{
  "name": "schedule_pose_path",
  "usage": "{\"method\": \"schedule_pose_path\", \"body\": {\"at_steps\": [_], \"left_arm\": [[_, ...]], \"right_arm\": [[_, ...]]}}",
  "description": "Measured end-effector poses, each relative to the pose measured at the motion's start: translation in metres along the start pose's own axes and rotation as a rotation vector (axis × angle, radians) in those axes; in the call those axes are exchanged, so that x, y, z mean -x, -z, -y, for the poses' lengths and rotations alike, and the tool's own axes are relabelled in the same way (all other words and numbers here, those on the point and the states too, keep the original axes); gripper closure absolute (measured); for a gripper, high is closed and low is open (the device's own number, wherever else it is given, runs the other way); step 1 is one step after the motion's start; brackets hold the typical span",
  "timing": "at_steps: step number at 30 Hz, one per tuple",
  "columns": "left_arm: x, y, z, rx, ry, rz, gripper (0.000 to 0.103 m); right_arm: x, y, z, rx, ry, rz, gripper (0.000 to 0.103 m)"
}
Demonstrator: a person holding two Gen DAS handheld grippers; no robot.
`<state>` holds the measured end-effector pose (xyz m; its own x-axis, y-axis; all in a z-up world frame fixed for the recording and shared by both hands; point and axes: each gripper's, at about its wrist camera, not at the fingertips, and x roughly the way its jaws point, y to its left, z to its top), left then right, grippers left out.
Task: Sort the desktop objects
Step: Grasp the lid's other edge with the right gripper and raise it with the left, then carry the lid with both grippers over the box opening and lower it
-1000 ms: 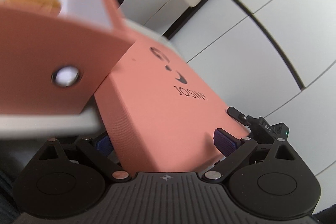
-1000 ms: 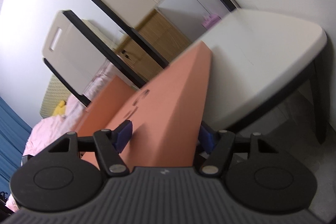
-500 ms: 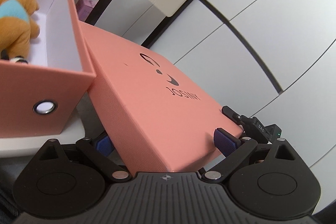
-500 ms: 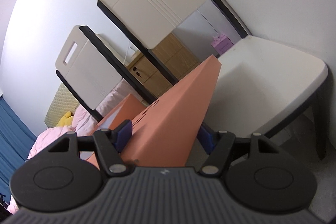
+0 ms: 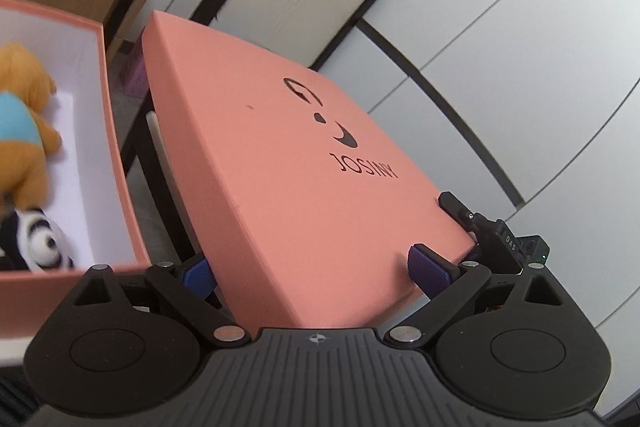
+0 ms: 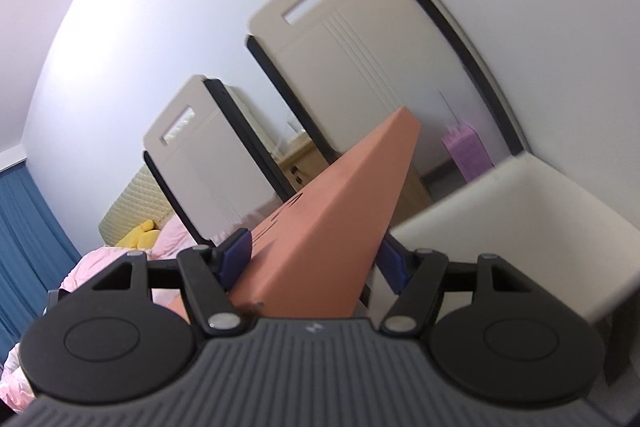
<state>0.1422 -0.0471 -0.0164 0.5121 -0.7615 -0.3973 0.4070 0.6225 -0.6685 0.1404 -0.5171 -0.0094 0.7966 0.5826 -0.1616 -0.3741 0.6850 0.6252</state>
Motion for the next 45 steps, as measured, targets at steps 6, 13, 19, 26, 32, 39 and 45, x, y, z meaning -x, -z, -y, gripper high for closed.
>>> {"method": "schedule_pose_path", "body": {"at_steps": [6, 13, 19, 26, 32, 39, 45], "left_arm": [[0.055, -0.015, -0.005, 0.010, -0.070, 0.023, 0.005], [0.130, -0.019, -0.047, 0.039, -0.206, 0.071, 0.005], [0.165, -0.022, -0.116, 0.081, -0.318, 0.100, 0.006], [0.174, -0.023, -0.159, 0.125, -0.409, 0.093, 0.010], [0.171, -0.013, -0.141, 0.025, -0.499, 0.109, 0.011], [0.165, 0.008, -0.093, -0.287, -0.724, 0.247, 0.009], [0.157, 0.013, -0.095, -0.314, -0.731, 0.205, 0.009]], "right_arm": [[-0.035, -0.007, -0.040, 0.053, -0.097, -0.014, 0.035], [-0.111, 0.034, -0.079, -0.006, -0.196, -0.052, 0.035], [-0.185, 0.104, -0.096, -0.084, -0.216, -0.077, 0.035], [-0.221, 0.154, -0.106, -0.095, -0.170, -0.127, 0.034], [-0.221, 0.166, -0.107, -0.114, -0.113, -0.111, 0.033], [-0.225, 0.173, -0.104, -0.125, -0.061, -0.117, 0.032], [-0.227, 0.184, -0.099, -0.149, -0.055, -0.077, 0.029]]}}
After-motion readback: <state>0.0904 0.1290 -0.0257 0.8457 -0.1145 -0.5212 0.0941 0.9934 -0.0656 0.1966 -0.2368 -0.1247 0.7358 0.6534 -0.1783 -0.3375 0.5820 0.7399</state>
